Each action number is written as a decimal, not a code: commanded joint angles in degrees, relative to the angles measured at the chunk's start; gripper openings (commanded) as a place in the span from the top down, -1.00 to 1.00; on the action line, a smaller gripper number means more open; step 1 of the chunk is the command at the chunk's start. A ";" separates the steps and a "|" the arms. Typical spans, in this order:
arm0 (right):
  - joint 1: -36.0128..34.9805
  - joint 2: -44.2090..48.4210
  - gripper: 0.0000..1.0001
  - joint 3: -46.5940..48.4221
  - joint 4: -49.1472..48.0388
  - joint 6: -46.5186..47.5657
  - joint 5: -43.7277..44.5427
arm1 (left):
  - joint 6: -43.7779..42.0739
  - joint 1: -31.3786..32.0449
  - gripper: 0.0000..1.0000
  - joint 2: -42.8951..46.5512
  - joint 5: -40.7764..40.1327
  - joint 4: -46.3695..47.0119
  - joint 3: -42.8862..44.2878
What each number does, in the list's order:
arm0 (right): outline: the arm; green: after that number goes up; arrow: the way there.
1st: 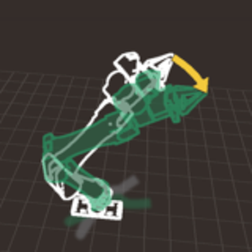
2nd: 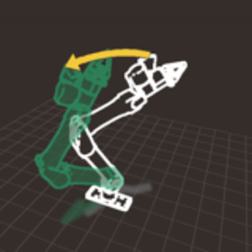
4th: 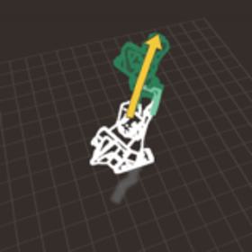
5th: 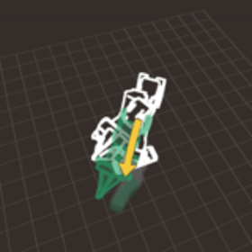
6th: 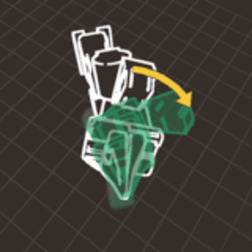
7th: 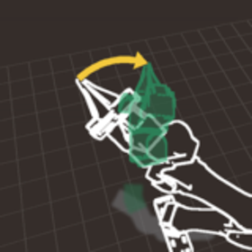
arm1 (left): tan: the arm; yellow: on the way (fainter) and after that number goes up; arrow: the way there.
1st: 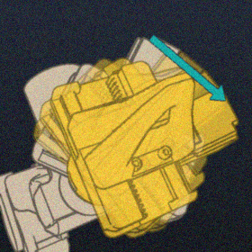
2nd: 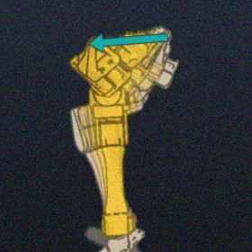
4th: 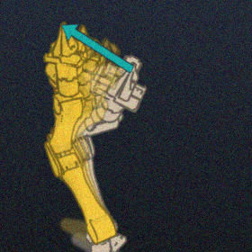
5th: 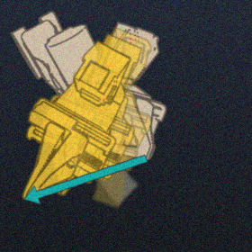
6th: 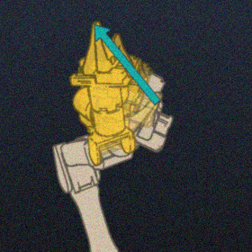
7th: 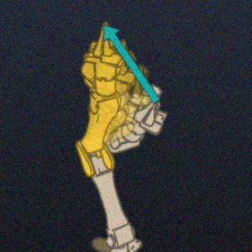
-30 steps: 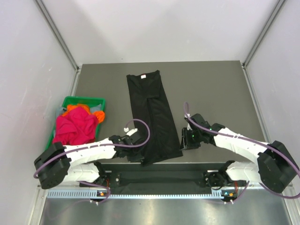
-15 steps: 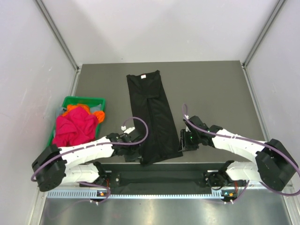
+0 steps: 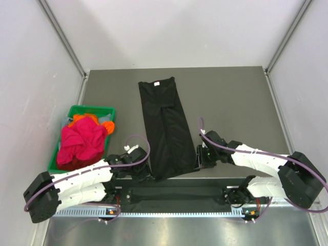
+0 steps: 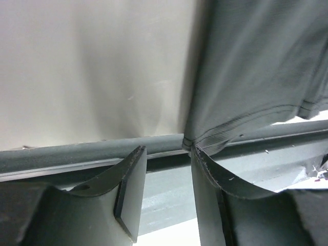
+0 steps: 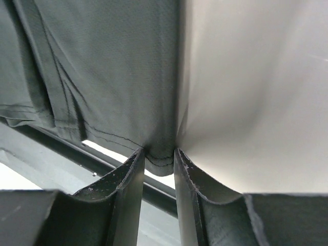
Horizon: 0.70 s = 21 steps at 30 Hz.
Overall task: Fold and stack the t-shirts
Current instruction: Fold the tshirt
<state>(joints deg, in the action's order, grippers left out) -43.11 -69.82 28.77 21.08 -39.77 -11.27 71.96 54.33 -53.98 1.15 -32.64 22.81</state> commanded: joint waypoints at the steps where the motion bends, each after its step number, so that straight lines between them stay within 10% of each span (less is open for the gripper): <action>1: -1.01 0.04 0.39 -1.18 -3.06 -0.84 0.28 | 3.27 -0.18 0.10 0.89 0.96 4.16 -1.80; 10: -1.10 0.21 0.60 -1.35 -2.36 -0.75 1.25 | 4.68 -0.18 0.17 -2.89 1.58 7.59 -3.21; 21: -1.18 2.49 0.37 -0.92 -0.43 -0.40 1.33 | 4.68 -0.10 0.23 -4.30 0.53 5.85 -1.10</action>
<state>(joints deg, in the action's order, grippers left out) -43.51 -69.17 27.79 19.27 -40.73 -11.51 75.53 54.30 -58.92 3.77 -26.52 19.94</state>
